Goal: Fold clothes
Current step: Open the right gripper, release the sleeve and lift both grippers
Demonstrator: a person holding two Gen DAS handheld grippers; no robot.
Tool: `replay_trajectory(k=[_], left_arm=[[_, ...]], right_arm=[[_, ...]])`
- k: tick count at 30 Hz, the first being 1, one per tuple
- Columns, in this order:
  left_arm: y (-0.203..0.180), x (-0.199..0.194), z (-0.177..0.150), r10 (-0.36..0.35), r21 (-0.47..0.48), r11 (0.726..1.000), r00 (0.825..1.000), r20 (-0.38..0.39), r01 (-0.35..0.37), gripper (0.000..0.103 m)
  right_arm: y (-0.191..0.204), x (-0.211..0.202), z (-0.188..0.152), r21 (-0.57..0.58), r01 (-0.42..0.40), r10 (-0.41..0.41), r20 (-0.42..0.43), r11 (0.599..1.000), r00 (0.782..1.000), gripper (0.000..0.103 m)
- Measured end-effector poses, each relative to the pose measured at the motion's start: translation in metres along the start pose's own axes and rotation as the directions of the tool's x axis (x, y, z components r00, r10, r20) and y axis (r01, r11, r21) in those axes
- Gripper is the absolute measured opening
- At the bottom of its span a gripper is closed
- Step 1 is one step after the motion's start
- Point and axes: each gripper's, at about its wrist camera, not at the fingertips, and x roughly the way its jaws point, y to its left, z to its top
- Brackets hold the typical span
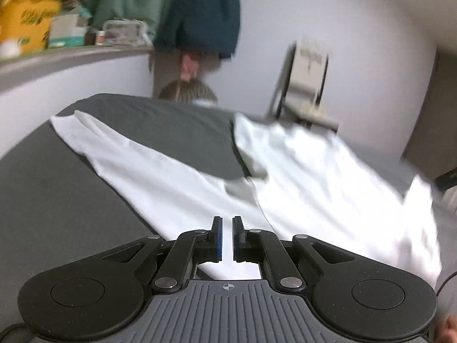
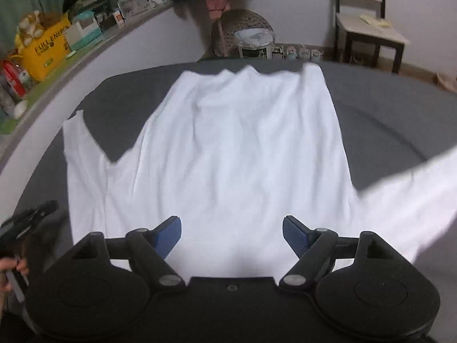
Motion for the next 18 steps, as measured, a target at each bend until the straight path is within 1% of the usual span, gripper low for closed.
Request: replay_trajectory(k=[2, 4, 7, 10, 12, 13, 15, 16, 18], left_arm=[[-0.022, -0.013, 0.013, -0.007, -0.005, 1.0, 0.999, -0.042, 0.007, 0.004], [-0.044, -0.026, 0.025, -0.014, -0.01, 1.0, 0.996, -0.085, 0.013, 0.004], [-0.076, -0.045, 0.044, -0.025, -0.018, 1.0, 0.989, -0.148, 0.022, 0.004], [-0.109, -0.065, 0.063, -0.035, -0.026, 0.999, 0.977, -0.21, 0.03, 0.004], [-0.123, -0.083, 0.086, 0.003, -0.027, 1.0, 0.974, -0.227, -0.01, 0.004], [-0.13, -0.092, 0.098, 0.023, -0.026, 0.999, 0.972, -0.235, -0.03, 0.004], [-0.143, -0.112, 0.123, 0.096, 0.031, 0.995, 0.963, -0.25, -0.091, 0.004], [-0.15, -0.122, 0.135, 0.134, 0.064, 0.99, 0.959, -0.25, -0.122, 0.004], [-0.159, -0.139, 0.161, 0.189, 0.1, 0.981, 0.952, -0.24, -0.169, 0.004]], right_arm=[[-0.008, -0.01, -0.017, -0.002, -0.015, 0.015, 0.01, 1.0, 1.0, 0.078], [-0.015, -0.024, -0.02, 0.001, -0.025, 0.025, 0.033, 1.0, 0.999, 0.078], [-0.025, -0.056, -0.014, -0.008, -0.038, 0.039, 0.091, 0.999, 0.995, 0.079], [-0.026, -0.095, 0.0, -0.036, -0.048, 0.053, 0.15, 0.998, 0.987, 0.087], [-0.02, -0.115, 0.008, -0.067, -0.026, 0.035, 0.151, 0.997, 0.988, 0.093], [-0.017, -0.124, 0.012, -0.082, -0.009, 0.021, 0.148, 0.997, 0.989, 0.094], [-0.008, -0.141, 0.016, -0.128, 0.009, 0.008, 0.138, 0.992, 0.99, 0.094], [-0.003, -0.149, 0.017, -0.159, 0.028, -0.005, 0.14, 0.987, 0.99, 0.094], [0.009, -0.165, 0.018, -0.218, 0.061, -0.028, 0.15, 0.974, 0.988, 0.094]])
